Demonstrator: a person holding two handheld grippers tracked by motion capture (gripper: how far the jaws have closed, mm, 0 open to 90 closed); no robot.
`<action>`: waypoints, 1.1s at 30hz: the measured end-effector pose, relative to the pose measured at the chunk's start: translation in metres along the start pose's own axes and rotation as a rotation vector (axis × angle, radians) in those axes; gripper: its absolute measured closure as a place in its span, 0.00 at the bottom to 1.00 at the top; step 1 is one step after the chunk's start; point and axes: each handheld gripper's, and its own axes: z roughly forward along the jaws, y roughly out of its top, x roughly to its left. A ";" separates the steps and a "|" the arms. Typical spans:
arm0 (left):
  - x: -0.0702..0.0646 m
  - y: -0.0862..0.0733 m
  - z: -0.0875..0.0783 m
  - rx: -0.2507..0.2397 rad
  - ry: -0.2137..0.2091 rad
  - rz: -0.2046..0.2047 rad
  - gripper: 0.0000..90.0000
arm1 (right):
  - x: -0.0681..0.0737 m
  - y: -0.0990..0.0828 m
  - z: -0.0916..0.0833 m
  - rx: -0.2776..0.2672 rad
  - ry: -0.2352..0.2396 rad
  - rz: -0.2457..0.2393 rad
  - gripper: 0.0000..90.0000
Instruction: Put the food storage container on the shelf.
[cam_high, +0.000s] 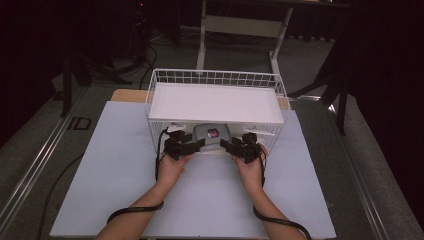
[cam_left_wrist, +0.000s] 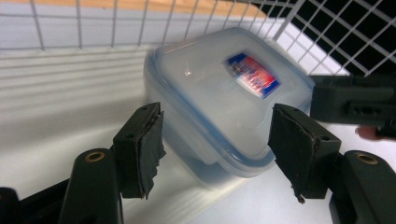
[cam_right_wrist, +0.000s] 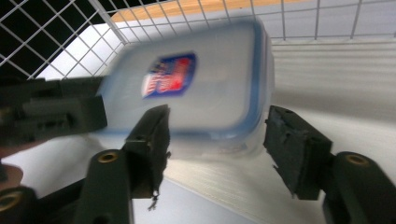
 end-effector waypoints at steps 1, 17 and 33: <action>-0.001 0.000 -0.001 -0.001 0.010 0.006 0.41 | 0.000 0.000 -0.001 -0.003 0.006 0.001 0.46; -0.021 -0.031 -0.051 -0.055 -0.031 0.143 0.01 | 0.030 -0.025 -0.005 0.055 -0.023 -0.186 1.00; -0.017 -0.044 -0.077 -0.165 0.046 0.231 0.01 | 0.053 -0.017 0.030 0.054 -0.042 -0.223 1.00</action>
